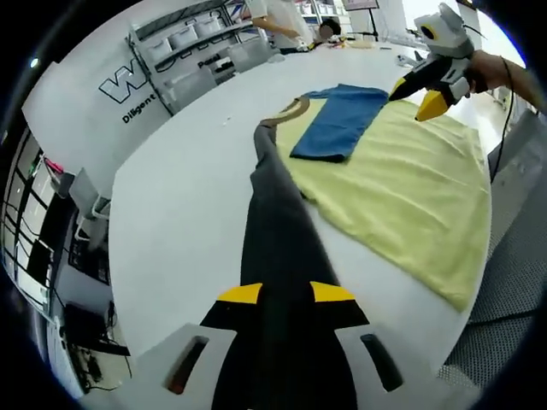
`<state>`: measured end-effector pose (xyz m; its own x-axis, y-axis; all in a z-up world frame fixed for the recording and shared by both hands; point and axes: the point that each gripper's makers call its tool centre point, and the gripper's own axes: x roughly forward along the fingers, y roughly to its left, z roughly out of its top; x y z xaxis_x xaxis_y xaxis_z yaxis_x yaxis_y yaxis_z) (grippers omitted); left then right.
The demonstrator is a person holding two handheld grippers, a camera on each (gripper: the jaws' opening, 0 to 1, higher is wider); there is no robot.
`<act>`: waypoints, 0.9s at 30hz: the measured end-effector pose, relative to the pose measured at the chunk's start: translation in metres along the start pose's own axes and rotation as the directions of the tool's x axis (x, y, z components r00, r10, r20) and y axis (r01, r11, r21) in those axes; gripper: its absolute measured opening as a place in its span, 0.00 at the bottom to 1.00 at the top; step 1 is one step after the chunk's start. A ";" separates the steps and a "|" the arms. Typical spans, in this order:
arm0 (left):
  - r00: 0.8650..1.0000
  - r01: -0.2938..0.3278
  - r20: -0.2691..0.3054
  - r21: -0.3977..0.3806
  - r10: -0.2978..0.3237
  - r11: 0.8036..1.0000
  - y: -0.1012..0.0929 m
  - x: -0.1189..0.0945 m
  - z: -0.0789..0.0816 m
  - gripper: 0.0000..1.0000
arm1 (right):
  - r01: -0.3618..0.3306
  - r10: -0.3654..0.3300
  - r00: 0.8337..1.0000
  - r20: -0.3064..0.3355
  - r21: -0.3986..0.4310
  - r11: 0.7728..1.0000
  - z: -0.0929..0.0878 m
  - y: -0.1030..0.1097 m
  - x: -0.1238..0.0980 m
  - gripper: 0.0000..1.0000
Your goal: Fold the garment on the visible template until the final outline fits inside the template.
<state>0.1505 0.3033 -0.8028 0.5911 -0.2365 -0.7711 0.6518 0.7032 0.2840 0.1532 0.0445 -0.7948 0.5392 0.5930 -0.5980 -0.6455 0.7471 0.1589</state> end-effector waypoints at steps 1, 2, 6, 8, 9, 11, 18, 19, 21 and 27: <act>1.000 0.001 -0.001 -0.007 -0.001 1.000 0.003 0.002 -0.001 0.22 | 0.000 0.000 1.000 0.000 0.001 1.000 0.000 0.000 0.000 0.51; 1.000 0.001 -0.002 -0.013 -0.001 1.000 0.007 0.004 -0.002 0.22 | 0.000 0.000 1.000 -0.001 0.001 1.000 0.000 0.000 0.000 0.51; 1.000 0.009 -0.002 -0.036 -0.009 0.999 0.014 0.013 -0.005 0.24 | 0.001 -0.001 1.000 -0.003 0.002 1.000 0.000 -0.001 0.000 0.51; 1.000 0.010 -0.006 -0.041 -0.010 0.999 0.019 0.018 -0.007 0.25 | 0.001 -0.001 1.000 -0.003 0.002 1.000 0.000 -0.001 0.000 0.51; 1.000 0.011 -0.015 -0.041 -0.012 0.999 0.021 0.019 -0.009 0.24 | 0.002 -0.002 1.000 -0.003 0.001 1.000 0.000 -0.001 0.000 0.51; 1.000 0.017 -0.012 -0.039 -0.017 0.999 0.024 0.023 -0.011 0.24 | 0.005 -0.005 1.000 -0.003 0.003 1.000 0.000 -0.002 -0.001 0.51; 0.998 0.054 -0.016 -0.071 -0.055 0.996 0.024 0.032 -0.017 0.22 | 0.009 -0.009 1.000 -0.002 0.010 1.000 -0.001 -0.002 -0.002 0.51; 0.998 0.065 -0.017 -0.081 -0.067 0.995 0.022 0.034 -0.018 0.22 | 0.009 -0.009 1.000 -0.002 0.011 1.000 -0.002 -0.002 -0.002 0.51; 0.997 0.075 -0.013 -0.094 -0.077 0.993 0.020 0.035 -0.018 0.22 | 0.010 -0.010 1.000 -0.004 0.014 1.000 -0.002 -0.002 -0.002 0.51; 0.995 0.092 -0.020 -0.120 -0.095 0.988 0.018 0.040 -0.023 0.21 | 0.012 -0.012 1.000 -0.005 0.016 1.000 -0.003 -0.002 -0.003 0.51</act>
<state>0.1749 0.3215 -0.8418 0.5168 -0.2892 -0.8058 0.6416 0.7540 0.1409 0.1513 0.0408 -0.7958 0.5441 0.5821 -0.6042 -0.6300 0.7591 0.1639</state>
